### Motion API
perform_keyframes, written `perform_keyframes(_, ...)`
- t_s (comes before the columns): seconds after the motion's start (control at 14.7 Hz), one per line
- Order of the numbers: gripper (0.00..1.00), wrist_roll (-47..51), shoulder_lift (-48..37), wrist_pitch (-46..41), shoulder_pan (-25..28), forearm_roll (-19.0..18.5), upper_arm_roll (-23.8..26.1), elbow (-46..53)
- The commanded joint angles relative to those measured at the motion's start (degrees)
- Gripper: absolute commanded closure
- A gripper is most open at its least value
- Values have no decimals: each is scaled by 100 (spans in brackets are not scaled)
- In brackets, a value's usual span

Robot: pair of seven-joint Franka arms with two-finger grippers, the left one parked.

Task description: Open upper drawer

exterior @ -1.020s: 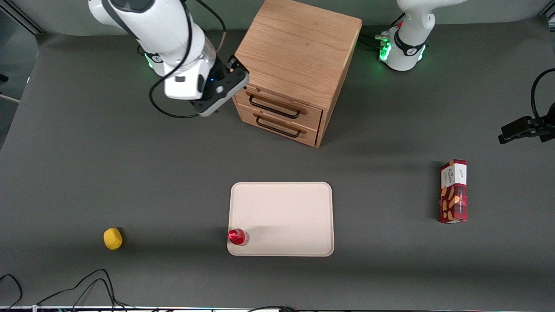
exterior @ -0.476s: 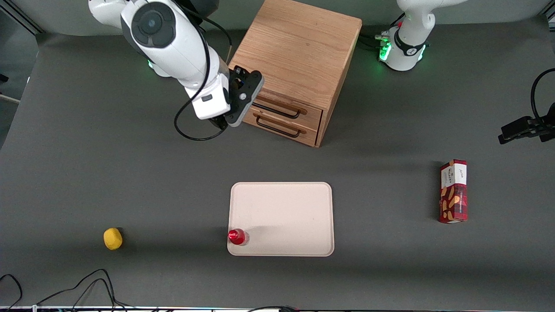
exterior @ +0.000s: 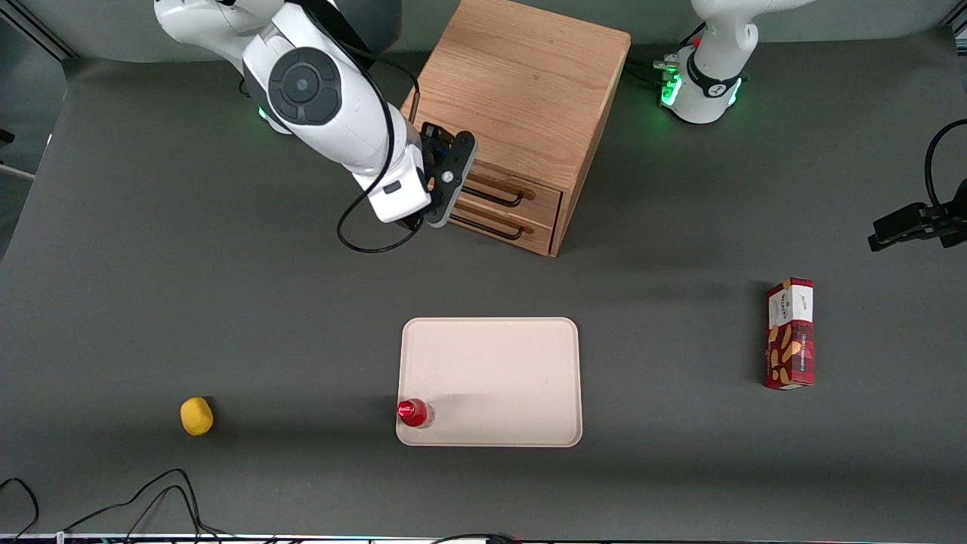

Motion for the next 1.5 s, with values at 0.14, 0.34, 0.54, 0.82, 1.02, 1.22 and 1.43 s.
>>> perform_keyframes(0.14, 0, -193, 486, 99, 114, 124, 48, 58)
perform_keyframes(0.34, 0, -193, 601, 266, 193, 106, 48, -22)
perform_keyframes(0.54, 0, -184, 707, 572, 219, 89, 100, -153)
perform_keyframes(0.82, 0, -166, 716, 908, 298, 36, 136, -382)
perform_keyframes(1.02, 0, -175, 742, 908, 316, -43, 136, -470)
perform_keyframes(1.22, 0, -184, 751, 917, 307, -298, 144, -540)
perform_keyframes(1.43, 0, -184, 794, 995, 307, -298, 144, -558)
